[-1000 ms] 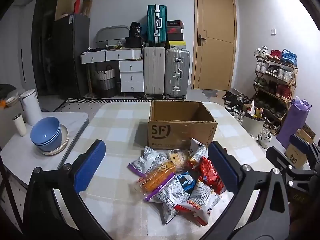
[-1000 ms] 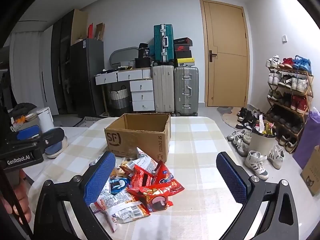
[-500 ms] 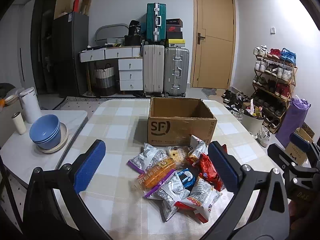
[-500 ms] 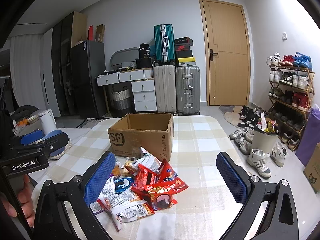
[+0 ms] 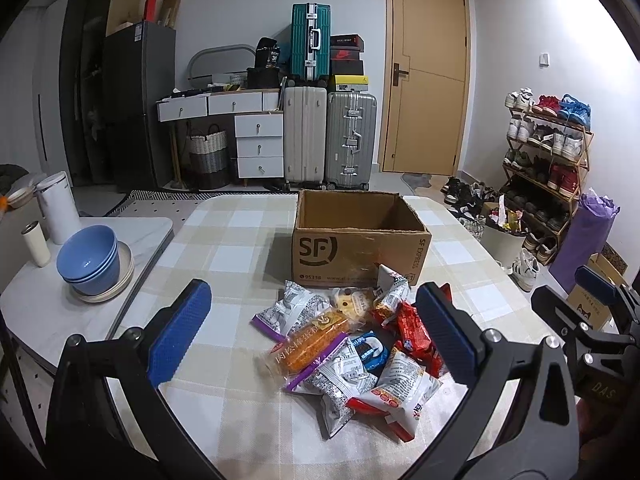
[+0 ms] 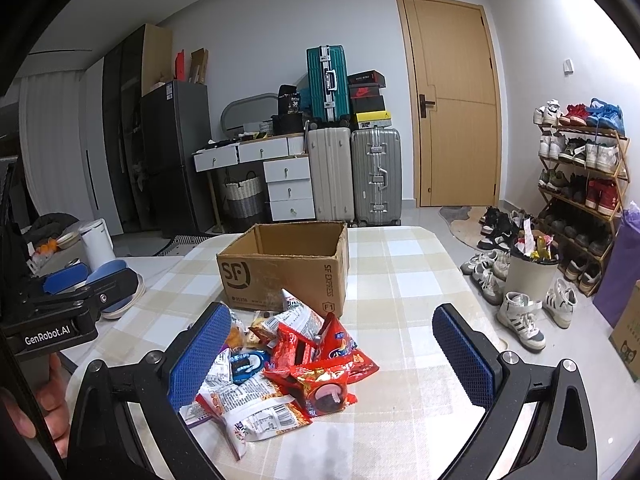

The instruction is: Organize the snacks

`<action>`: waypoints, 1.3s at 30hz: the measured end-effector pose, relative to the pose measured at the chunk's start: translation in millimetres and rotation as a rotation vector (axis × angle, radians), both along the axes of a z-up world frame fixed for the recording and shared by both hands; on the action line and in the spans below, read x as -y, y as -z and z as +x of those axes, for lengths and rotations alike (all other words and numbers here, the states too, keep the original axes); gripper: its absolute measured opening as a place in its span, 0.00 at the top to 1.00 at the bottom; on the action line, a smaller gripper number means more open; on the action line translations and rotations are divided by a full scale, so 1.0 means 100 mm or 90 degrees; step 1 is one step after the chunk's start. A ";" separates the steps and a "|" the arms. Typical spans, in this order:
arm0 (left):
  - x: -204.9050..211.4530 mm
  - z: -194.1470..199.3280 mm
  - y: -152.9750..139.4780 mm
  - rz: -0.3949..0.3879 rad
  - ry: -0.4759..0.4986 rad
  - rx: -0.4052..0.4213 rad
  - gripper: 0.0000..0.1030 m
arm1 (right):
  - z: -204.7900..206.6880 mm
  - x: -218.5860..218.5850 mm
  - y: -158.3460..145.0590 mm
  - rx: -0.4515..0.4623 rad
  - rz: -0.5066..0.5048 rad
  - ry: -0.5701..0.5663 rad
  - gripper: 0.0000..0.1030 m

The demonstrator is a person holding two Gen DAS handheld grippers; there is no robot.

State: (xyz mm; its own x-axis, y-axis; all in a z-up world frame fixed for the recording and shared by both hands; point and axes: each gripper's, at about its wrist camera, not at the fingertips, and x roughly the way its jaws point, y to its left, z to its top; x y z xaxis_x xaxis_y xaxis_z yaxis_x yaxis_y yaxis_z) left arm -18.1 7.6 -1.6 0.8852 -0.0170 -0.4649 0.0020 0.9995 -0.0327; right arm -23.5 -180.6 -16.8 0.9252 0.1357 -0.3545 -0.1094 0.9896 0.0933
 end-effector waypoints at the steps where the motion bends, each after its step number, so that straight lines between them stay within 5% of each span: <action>1: 0.00 0.00 0.01 -0.001 0.000 -0.001 0.01 | 0.00 0.00 0.01 -0.001 0.001 0.000 0.00; 39: 0.02 0.15 0.27 -0.003 -0.001 -0.049 0.01 | 0.06 0.04 0.12 -0.034 0.024 -0.003 0.00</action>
